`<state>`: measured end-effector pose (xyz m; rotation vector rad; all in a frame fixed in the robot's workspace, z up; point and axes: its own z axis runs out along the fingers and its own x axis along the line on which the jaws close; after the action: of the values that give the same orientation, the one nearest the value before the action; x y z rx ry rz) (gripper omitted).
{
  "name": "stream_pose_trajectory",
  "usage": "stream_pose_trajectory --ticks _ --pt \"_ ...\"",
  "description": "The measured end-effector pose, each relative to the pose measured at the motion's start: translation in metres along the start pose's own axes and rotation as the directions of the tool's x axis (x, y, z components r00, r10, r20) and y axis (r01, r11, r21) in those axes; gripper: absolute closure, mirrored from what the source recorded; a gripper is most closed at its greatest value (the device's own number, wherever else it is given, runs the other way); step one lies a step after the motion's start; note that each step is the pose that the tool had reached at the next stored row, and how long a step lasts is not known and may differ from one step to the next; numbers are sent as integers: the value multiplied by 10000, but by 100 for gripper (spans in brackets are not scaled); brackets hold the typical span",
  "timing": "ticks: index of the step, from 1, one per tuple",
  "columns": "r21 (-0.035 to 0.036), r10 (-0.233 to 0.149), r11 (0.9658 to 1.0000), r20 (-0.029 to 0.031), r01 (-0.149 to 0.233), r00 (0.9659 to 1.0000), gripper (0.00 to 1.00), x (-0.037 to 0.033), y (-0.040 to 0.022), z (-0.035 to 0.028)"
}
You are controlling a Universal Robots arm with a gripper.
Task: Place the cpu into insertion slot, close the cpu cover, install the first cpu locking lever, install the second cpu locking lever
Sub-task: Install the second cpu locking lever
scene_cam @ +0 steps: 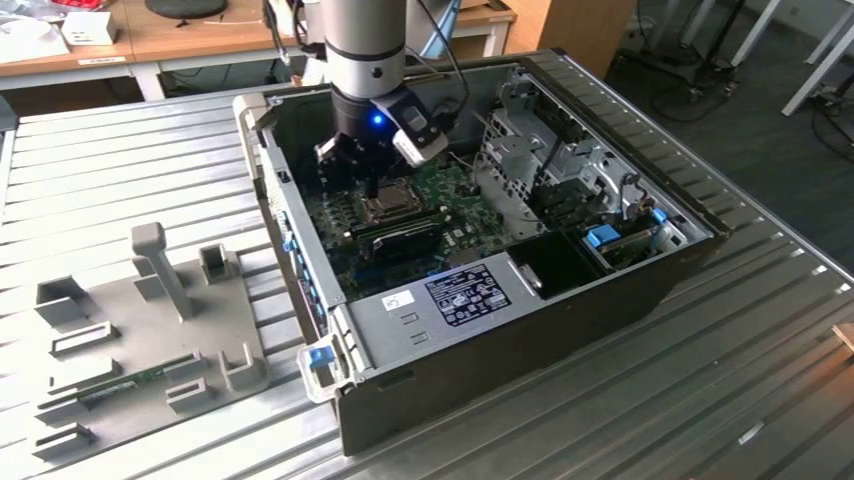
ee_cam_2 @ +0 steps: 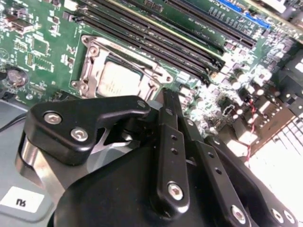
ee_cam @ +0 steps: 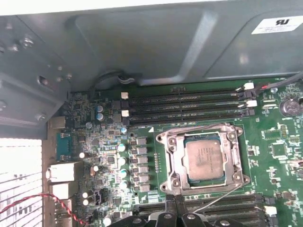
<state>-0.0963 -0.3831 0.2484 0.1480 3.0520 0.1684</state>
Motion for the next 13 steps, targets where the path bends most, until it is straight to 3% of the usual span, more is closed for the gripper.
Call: stream_pose_trajectory --ticks 5,10,13 --pt "1 0 10000 -1 0 10000 90 -6 9 -82" --pt "0 -2 10000 -3 2 10000 90 -12 10 -82" --pt "5 5 10000 -51 -5 10000 90 -78 16 -76"
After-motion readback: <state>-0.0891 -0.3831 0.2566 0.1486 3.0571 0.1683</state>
